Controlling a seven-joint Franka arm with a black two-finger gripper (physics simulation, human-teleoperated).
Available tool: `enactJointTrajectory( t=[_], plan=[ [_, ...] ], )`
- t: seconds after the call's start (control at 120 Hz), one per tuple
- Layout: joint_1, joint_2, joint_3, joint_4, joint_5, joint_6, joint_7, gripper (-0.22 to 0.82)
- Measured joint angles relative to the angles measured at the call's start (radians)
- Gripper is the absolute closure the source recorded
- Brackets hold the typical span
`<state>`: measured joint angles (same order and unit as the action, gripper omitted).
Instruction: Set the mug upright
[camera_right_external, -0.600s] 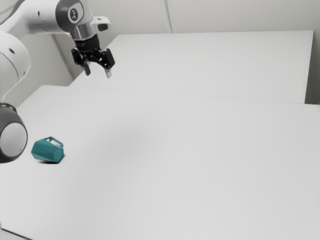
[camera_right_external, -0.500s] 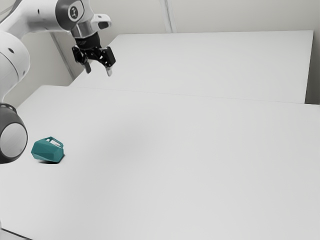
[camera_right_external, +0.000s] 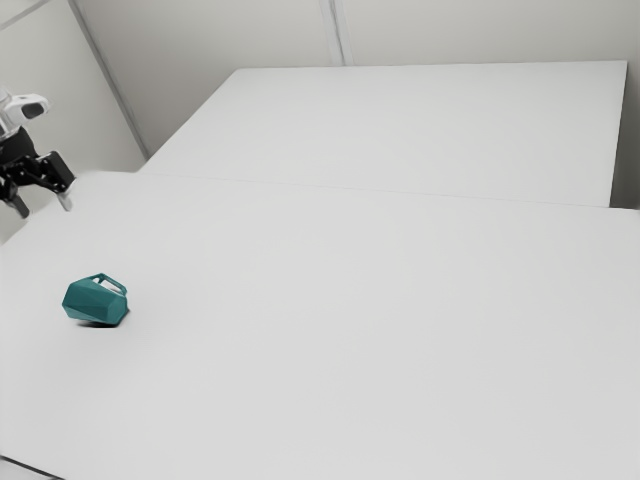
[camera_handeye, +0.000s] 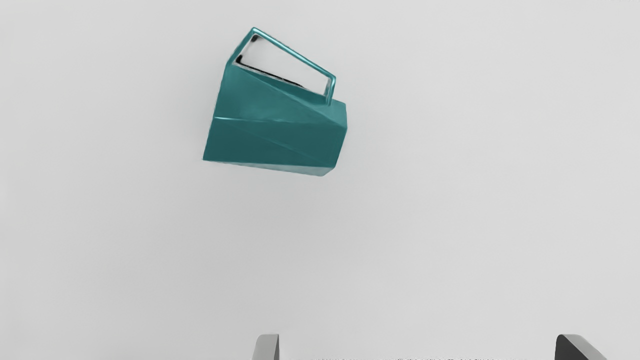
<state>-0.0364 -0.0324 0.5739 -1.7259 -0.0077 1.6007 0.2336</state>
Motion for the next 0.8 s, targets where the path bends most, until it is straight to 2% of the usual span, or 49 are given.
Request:
enactJointTrajectory(
  t=[0.117,0.208,0.3,0.35,0.417,0.667,0.8],
  plan=[
    [0.099,0.045,0.078,-0.002,-0.065,0.002,0.086,0.00],
    [0.199,0.128,0.091,0.023,-0.131,0.000,0.161,0.00],
    [0.199,0.233,0.093,0.083,-0.199,-0.007,0.238,0.00],
    [0.232,0.309,0.080,0.144,-0.244,-0.014,0.281,0.00],
    [0.271,0.360,0.057,0.188,-0.295,-0.016,0.338,0.00],
    [0.337,0.396,0.024,0.151,-0.378,-0.028,0.528,0.00],
    [0.400,0.461,-0.056,0.159,-0.405,-0.011,0.617,0.00]
  ],
)
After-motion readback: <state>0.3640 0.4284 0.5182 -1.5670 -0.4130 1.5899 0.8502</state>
